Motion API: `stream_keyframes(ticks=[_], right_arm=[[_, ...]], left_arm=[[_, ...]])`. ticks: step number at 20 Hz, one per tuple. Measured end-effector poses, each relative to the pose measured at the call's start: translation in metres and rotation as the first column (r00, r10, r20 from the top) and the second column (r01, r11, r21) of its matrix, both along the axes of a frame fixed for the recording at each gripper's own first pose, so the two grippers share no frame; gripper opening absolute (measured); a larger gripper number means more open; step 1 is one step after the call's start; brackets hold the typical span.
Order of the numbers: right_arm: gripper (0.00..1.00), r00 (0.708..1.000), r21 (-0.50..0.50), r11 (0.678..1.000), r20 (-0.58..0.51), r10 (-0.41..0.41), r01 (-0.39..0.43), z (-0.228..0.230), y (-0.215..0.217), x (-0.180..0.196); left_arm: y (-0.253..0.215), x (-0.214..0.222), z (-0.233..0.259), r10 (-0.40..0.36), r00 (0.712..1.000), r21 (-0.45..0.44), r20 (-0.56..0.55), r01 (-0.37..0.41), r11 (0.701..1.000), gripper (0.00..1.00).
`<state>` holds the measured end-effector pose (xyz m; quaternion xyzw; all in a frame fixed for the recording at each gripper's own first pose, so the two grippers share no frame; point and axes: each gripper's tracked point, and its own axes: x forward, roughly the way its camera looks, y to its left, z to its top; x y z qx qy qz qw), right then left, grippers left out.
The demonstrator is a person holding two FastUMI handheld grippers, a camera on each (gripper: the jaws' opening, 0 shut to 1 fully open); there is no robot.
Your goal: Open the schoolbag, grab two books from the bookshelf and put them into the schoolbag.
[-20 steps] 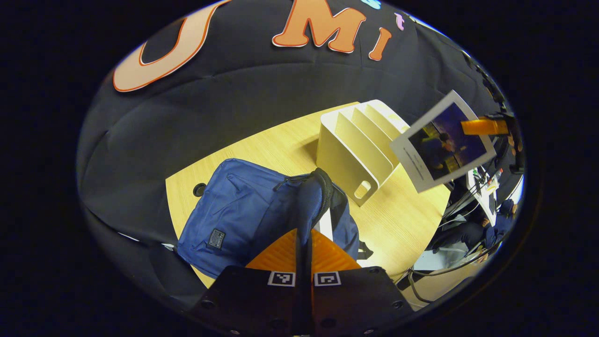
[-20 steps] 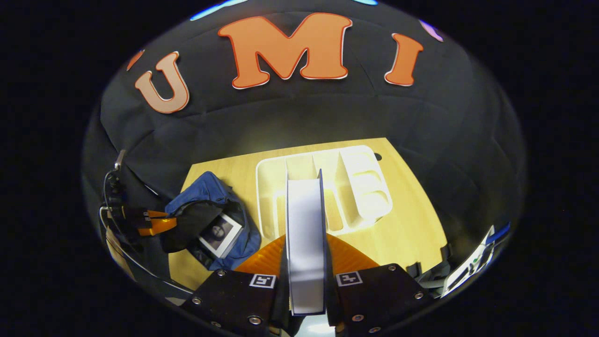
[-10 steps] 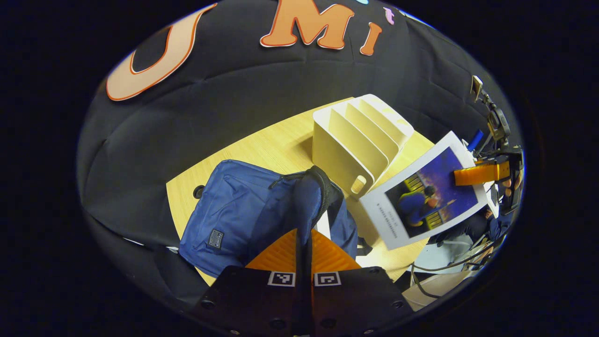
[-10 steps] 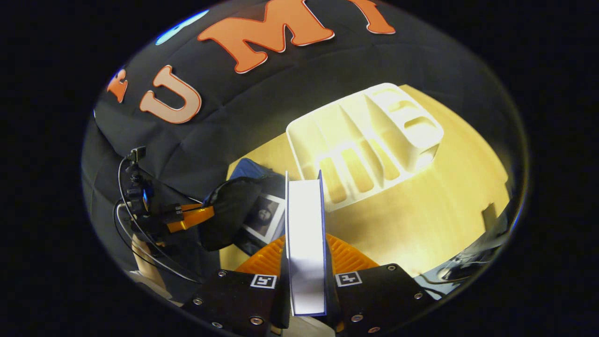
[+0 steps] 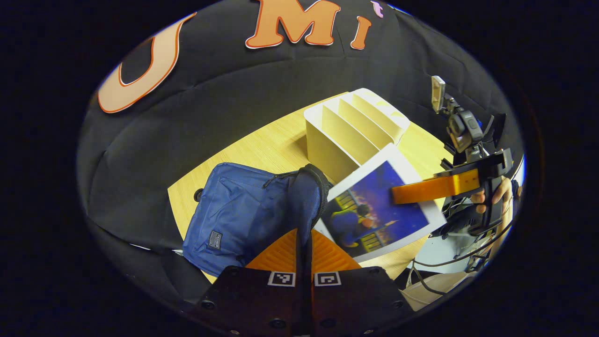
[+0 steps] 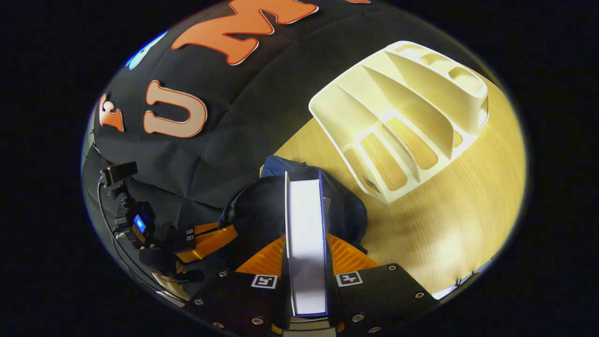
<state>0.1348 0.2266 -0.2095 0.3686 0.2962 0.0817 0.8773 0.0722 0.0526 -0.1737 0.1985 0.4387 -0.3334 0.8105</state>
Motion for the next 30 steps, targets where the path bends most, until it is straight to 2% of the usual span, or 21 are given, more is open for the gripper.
stream_keyframes(ticks=[4,8,10,14,16,17,19,20,24,30], right_arm=[[0.31,1.000,0.088,0.996,0.025,-0.008,0.006,-0.015,0.034,0.029],[0.31,0.996,0.172,0.983,0.049,-0.076,0.067,-0.028,0.068,0.056],[0.30,0.993,0.175,0.981,0.062,-0.096,0.084,-0.033,0.086,0.063],[0.33,0.998,0.147,0.987,-0.002,-0.069,0.069,-0.046,0.104,0.065],[0.40,0.994,0.050,0.995,-0.070,-0.084,0.088,-0.061,0.093,0.061],[0.73,0.992,0.019,0.996,-0.095,-0.084,0.086,-0.067,0.091,0.059],[0.77,0.987,-0.001,0.996,-0.135,-0.084,0.085,-0.074,0.089,0.054],[0.97,0.986,-0.008,0.997,-0.150,-0.074,0.074,-0.075,0.089,0.050],[0.97,0.980,-0.092,0.995,-0.192,-0.052,0.035,-0.078,0.074,0.032],[0.97,0.982,-0.120,0.989,-0.157,-0.101,0.083,-0.055,0.029,0.009]], left_arm=[[-0.003,0.001,0.010,-0.011,0.999,-0.001,0.031,0.011,1.000,0.01],[-0.013,-0.004,0.021,-0.029,0.998,-0.022,0.049,0.030,0.999,0.01],[-0.016,-0.005,0.024,-0.030,0.998,-0.038,0.048,0.032,0.999,0.01],[-0.014,-0.004,0.027,-0.018,0.999,-0.048,0.041,0.020,0.999,0.01],[-0.004,-0.001,0.024,0.004,0.999,-0.049,0.035,-0.002,0.999,0.01],[-0.003,-0.003,0.022,0.015,1.000,-0.054,0.024,-0.013,0.998,0.01],[-0.001,-0.006,0.018,0.025,1.000,-0.066,0.006,-0.025,0.997,0.01],[-0.001,-0.006,0.019,0.027,1.000,-0.070,0.007,-0.027,0.997,0.01],[-0.001,-0.002,0.016,0.036,0.999,-0.081,0.007,-0.035,0.996,0.01],[-0.004,-0.004,0.006,0.060,0.998,-0.112,-0.031,-0.063,0.992,0.02]])
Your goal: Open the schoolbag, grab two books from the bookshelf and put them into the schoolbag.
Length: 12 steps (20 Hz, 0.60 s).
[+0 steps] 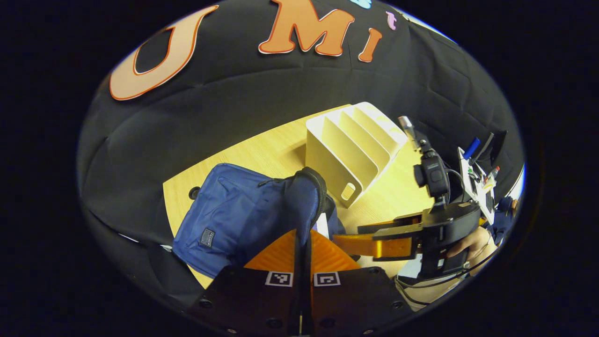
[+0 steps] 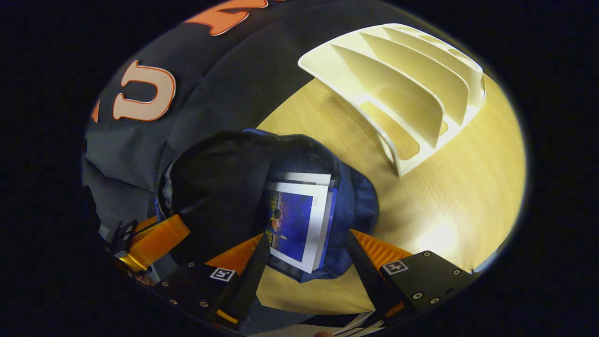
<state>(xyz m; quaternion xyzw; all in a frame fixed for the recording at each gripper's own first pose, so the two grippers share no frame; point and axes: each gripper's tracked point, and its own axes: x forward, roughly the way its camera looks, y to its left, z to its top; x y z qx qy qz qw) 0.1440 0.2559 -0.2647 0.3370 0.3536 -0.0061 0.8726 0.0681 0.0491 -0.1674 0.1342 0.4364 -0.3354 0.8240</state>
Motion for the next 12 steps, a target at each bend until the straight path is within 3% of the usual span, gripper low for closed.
stream_keyframes(ticks=[3,5,8,9,12], right_arm=[[0.97,0.999,-0.011,0.999,0.008,-0.042,0.042,0.007,-0.031,-0.010],[0.97,0.998,-0.017,0.998,0.011,-0.060,0.060,0.009,-0.052,-0.019],[0.97,0.997,-0.047,0.996,0.013,-0.071,0.071,0.012,-0.089,-0.031],[0.97,0.998,-0.053,0.996,0.011,-0.069,0.070,0.013,-0.099,-0.034],[0.98,0.999,-0.079,0.996,-0.001,-0.044,0.044,0.015,-0.136,-0.046]], left_arm=[[-0.007,-0.005,-0.009,0.026,0.999,-0.023,-0.039,-0.027,0.999,0.07],[-0.009,-0.004,-0.014,0.054,0.998,-0.015,-0.030,-0.055,0.998,0.16],[-0.023,-0.009,-0.022,0.094,0.995,-0.001,-0.030,-0.095,0.996,0.91],[-0.028,-0.013,-0.023,0.104,0.994,0.004,-0.022,-0.104,0.995,0.97],[-0.048,-0.018,-0.020,0.156,0.988,0.030,0.022,-0.157,0.987,0.98]])
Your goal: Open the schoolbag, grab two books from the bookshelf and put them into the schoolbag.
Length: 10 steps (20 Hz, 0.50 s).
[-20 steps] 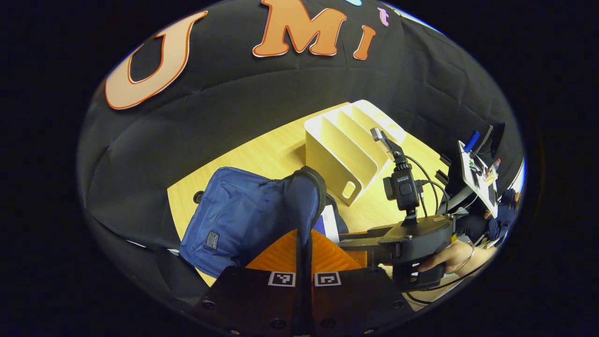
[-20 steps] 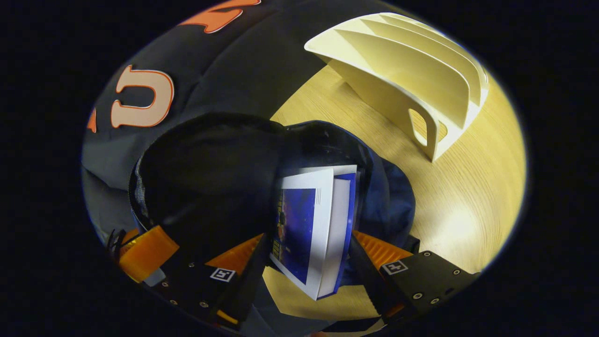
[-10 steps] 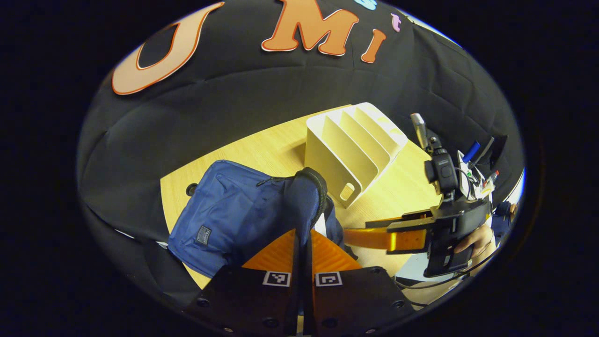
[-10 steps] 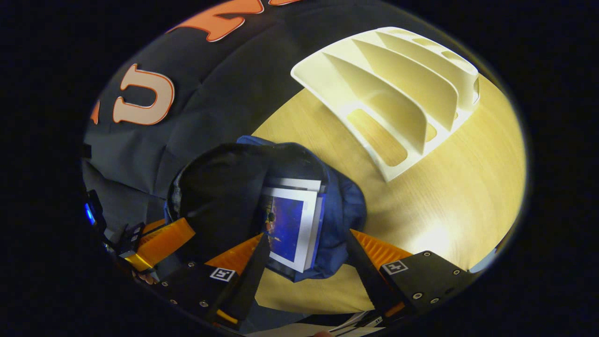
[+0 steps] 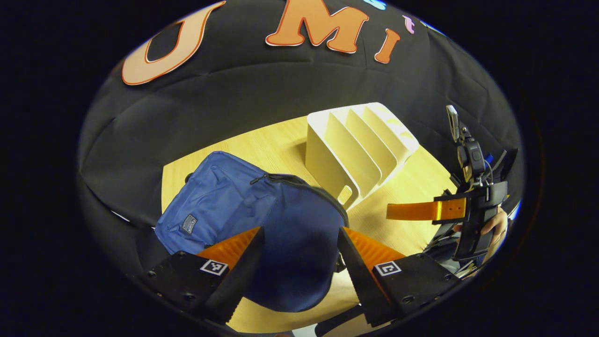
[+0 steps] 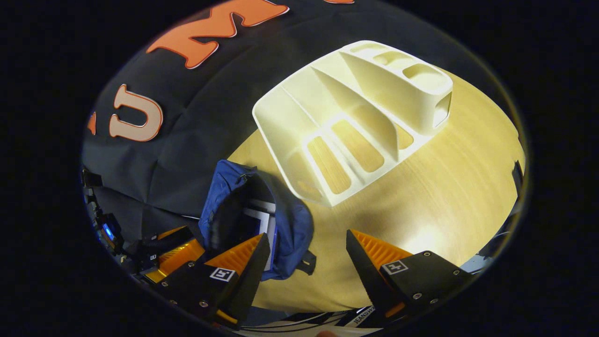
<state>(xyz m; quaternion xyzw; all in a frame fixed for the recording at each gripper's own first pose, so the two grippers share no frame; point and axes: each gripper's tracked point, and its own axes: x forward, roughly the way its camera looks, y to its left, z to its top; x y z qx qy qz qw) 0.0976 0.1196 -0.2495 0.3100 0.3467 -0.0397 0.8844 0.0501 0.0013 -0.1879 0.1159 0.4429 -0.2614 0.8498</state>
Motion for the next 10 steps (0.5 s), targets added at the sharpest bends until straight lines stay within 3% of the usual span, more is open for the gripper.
stream_keyframes(ticks=[6,10], right_arm=[[0.97,0.996,-0.107,0.990,0.002,0.087,-0.086,0.027,-0.087,-0.027],[0.97,0.987,-0.256,0.960,0.081,0.139,-0.114,0.072,-0.138,-0.037]], left_arm=[[-0.079,-0.024,0.023,0.129,0.989,-0.062,0.071,-0.124,0.990,0.98],[-0.126,-0.030,0.035,0.204,0.968,-0.067,0.143,-0.196,0.978,0.98]])
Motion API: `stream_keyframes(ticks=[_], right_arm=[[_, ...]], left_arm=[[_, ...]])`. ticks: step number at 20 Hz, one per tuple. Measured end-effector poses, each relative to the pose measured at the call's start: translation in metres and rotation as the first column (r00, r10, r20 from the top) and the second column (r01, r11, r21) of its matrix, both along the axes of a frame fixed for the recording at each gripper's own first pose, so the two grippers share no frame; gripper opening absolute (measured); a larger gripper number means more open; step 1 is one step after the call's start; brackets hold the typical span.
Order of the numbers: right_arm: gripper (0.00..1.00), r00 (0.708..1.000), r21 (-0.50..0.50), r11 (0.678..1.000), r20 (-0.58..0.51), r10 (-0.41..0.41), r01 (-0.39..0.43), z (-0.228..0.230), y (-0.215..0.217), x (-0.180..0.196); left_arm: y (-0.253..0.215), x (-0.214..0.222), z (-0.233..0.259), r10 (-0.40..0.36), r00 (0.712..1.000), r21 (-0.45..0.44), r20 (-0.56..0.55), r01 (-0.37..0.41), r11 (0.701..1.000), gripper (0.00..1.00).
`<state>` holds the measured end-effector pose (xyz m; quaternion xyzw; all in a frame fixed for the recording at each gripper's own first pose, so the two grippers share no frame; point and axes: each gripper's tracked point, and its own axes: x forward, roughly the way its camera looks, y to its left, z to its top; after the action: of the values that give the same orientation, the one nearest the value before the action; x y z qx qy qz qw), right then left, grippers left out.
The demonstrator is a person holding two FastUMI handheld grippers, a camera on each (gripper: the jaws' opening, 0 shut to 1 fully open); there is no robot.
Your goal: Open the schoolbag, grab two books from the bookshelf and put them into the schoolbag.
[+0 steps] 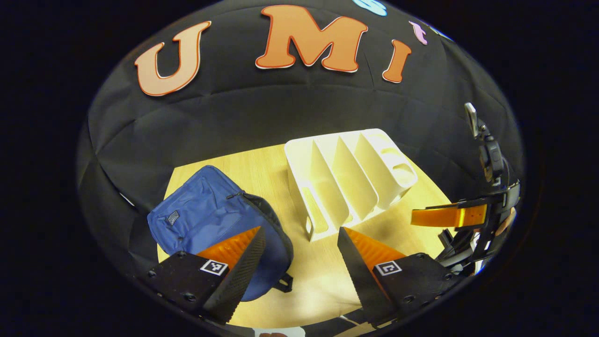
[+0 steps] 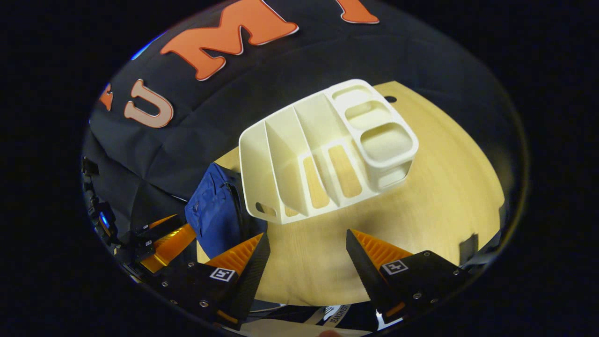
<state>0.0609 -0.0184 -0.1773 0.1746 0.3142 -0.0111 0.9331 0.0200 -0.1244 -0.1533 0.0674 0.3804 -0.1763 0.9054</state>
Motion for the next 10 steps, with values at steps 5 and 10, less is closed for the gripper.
stream_keyframes(ticks=[5,10], right_arm=[[0.97,0.978,-0.177,0.984,0.203,0.049,-0.012,0.067,-0.032,-0.011],[0.97,0.911,-0.264,0.963,0.408,0.060,0.055,0.123,-0.056,-0.024]], left_arm=[[-0.060,-0.006,0.026,0.043,0.995,-0.086,0.090,-0.035,0.996,0.98],[-0.071,0.008,0.097,0.148,0.932,-0.192,0.331,-0.087,0.978,0.98]])
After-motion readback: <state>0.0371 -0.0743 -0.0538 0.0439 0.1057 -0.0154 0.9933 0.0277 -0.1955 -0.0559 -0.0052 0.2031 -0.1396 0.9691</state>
